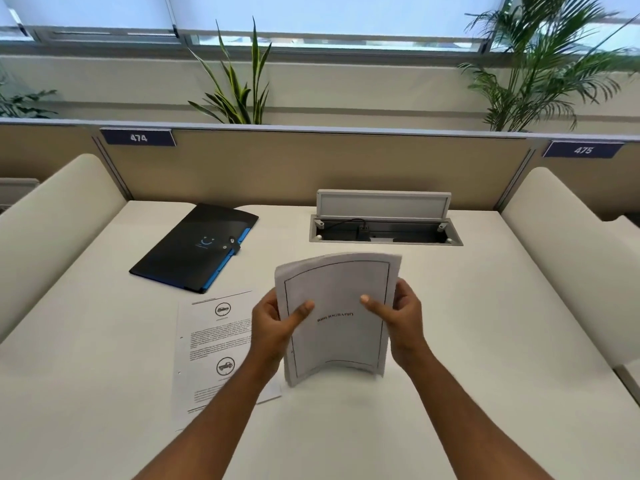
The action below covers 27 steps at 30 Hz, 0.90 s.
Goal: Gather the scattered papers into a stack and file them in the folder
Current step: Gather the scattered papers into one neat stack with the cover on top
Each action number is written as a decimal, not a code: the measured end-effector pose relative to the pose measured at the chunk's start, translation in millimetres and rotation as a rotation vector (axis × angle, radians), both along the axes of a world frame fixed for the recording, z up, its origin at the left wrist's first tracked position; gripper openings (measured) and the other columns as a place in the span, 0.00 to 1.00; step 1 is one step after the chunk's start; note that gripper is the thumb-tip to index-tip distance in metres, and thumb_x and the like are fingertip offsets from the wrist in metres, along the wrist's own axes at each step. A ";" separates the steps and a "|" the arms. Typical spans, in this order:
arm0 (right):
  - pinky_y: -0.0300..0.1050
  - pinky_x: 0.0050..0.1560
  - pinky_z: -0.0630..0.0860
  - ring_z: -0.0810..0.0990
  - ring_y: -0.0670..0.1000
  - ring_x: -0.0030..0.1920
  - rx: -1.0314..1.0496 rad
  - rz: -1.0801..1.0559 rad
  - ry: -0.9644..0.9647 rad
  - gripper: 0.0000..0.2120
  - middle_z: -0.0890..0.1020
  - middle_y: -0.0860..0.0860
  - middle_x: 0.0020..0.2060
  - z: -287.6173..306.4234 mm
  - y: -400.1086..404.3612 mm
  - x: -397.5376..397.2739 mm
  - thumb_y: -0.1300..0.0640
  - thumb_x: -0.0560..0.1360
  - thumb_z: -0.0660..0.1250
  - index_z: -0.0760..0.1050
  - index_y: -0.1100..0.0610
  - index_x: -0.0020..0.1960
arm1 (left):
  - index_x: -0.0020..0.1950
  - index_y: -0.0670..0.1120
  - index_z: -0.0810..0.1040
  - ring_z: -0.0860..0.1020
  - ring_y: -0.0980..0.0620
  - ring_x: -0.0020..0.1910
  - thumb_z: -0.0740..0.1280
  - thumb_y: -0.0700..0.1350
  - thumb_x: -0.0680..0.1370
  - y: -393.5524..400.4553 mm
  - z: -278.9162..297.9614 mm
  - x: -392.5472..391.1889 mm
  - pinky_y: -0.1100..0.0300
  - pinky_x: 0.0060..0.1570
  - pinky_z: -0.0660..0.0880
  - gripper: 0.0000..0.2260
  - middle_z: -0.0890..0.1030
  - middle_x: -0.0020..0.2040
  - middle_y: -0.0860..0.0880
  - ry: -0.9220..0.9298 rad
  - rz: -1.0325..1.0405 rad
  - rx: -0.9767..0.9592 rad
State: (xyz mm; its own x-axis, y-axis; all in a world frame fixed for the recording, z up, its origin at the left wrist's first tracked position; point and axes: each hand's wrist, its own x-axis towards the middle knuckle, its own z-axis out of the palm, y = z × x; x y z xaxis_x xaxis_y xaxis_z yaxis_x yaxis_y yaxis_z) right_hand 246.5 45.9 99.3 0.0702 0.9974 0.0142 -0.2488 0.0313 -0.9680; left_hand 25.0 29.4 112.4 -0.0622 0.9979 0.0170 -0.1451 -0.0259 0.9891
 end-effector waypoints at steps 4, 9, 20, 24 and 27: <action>0.47 0.43 0.84 0.87 0.60 0.49 -0.010 0.005 -0.109 0.17 0.88 0.56 0.48 3.5 0.1 -8.1 0.57 0.66 0.82 0.85 0.54 0.53 | 0.53 0.54 0.83 0.85 0.49 0.48 0.81 0.49 0.67 0.0 -5.4 10.0 0.53 0.44 0.83 0.17 0.87 0.48 0.48 0.038 0.020 -0.030; 0.44 0.41 0.84 0.87 0.51 0.44 0.048 -0.110 -0.085 0.12 0.88 0.50 0.46 16.8 7.0 -14.5 0.58 0.71 0.80 0.86 0.43 0.49 | 0.50 0.59 0.84 0.85 0.50 0.45 0.80 0.52 0.65 12.4 5.7 8.8 0.57 0.39 0.82 0.15 0.86 0.47 0.51 -0.030 0.127 -0.011; 0.43 0.42 0.83 0.88 0.55 0.47 -0.006 -0.062 -0.159 0.10 0.89 0.52 0.46 -4.2 8.9 -8.0 0.58 0.69 0.81 0.87 0.47 0.48 | 0.51 0.63 0.82 0.84 0.55 0.46 0.79 0.59 0.65 17.4 -3.5 -3.1 0.60 0.41 0.82 0.16 0.85 0.48 0.56 0.148 0.119 0.042; 0.47 0.45 0.84 0.88 0.54 0.49 -0.028 0.030 -0.109 0.15 0.88 0.54 0.49 -5.0 11.4 -2.7 0.59 0.67 0.83 0.86 0.51 0.52 | 0.53 0.59 0.81 0.84 0.52 0.49 0.80 0.59 0.63 18.9 -6.6 -2.2 0.56 0.43 0.83 0.21 0.85 0.49 0.53 0.097 0.018 0.009; 0.50 0.45 0.85 0.88 0.55 0.46 -0.001 0.030 -0.153 0.14 0.88 0.56 0.46 -8.8 7.5 -11.5 0.57 0.66 0.83 0.87 0.52 0.50 | 0.51 0.56 0.81 0.84 0.56 0.45 0.82 0.58 0.62 18.6 -5.4 8.3 0.60 0.39 0.82 0.22 0.85 0.46 0.56 0.158 0.077 -0.071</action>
